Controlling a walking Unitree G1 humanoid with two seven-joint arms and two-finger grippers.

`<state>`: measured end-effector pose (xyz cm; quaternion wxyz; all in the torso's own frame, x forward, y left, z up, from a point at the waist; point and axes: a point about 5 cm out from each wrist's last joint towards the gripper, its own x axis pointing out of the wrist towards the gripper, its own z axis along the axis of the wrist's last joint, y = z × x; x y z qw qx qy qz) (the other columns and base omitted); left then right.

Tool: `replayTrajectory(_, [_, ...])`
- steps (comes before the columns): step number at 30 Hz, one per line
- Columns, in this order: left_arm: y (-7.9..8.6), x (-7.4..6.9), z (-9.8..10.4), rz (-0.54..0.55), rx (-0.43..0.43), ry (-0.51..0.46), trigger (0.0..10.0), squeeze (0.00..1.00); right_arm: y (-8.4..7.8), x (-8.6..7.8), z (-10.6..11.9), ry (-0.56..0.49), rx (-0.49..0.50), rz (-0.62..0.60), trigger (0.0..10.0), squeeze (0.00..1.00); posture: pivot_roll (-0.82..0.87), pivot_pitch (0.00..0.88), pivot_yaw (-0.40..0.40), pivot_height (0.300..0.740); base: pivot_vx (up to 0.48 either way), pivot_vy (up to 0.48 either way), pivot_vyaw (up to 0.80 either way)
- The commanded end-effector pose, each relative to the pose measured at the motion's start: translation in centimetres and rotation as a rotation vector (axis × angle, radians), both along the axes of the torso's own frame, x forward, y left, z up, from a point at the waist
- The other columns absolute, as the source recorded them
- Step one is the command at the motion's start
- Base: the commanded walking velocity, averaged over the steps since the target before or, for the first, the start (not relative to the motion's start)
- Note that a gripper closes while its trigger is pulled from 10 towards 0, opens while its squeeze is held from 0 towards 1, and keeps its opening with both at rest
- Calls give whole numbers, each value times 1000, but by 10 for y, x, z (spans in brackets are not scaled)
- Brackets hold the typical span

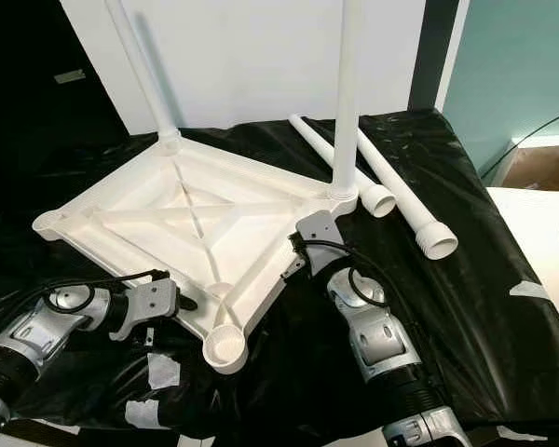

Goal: Building children table

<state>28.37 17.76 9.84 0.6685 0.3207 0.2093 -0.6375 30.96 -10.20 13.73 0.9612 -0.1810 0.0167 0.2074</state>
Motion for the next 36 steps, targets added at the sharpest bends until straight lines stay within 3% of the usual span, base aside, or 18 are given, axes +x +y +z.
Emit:
replayTrajectory(1, [11,-12,-15,-48,69,148,0,0,3,-2,-1,3,8,8,10000,0,-37,0,108,740,0,0,0])
replayTrajectory(8, [21,-19,-21,7,75,191,0,0,4,-2,-1,4,12,8,10000,0,-29,0,113,740,0,0,0])
replayTrajectory(12, [11,-25,-34,120,23,165,0,0,5,-3,-2,6,17,7,10000,0,-24,0,115,740,0,0,0])
replayTrajectory(22, [0,-21,-45,372,-86,105,0,0,4,-8,-5,16,15,9,10000,0,-16,0,114,740,0,0,0])
replayTrajectory(27, [-32,-9,-40,643,-333,65,0,0,4,-8,-7,23,16,2,10000,0,-13,0,118,740,0,0,0])
replayTrajectory(32, [-53,-8,-37,685,-404,51,0,0,6,-8,-7,25,16,6,10000,0,-8,0,119,740,0,0,0])
replayTrajectory(36, [-58,-6,-37,711,-423,33,0,0,7,-7,-6,21,16,7,10000,0,-12,0,120,740,0,0,0])
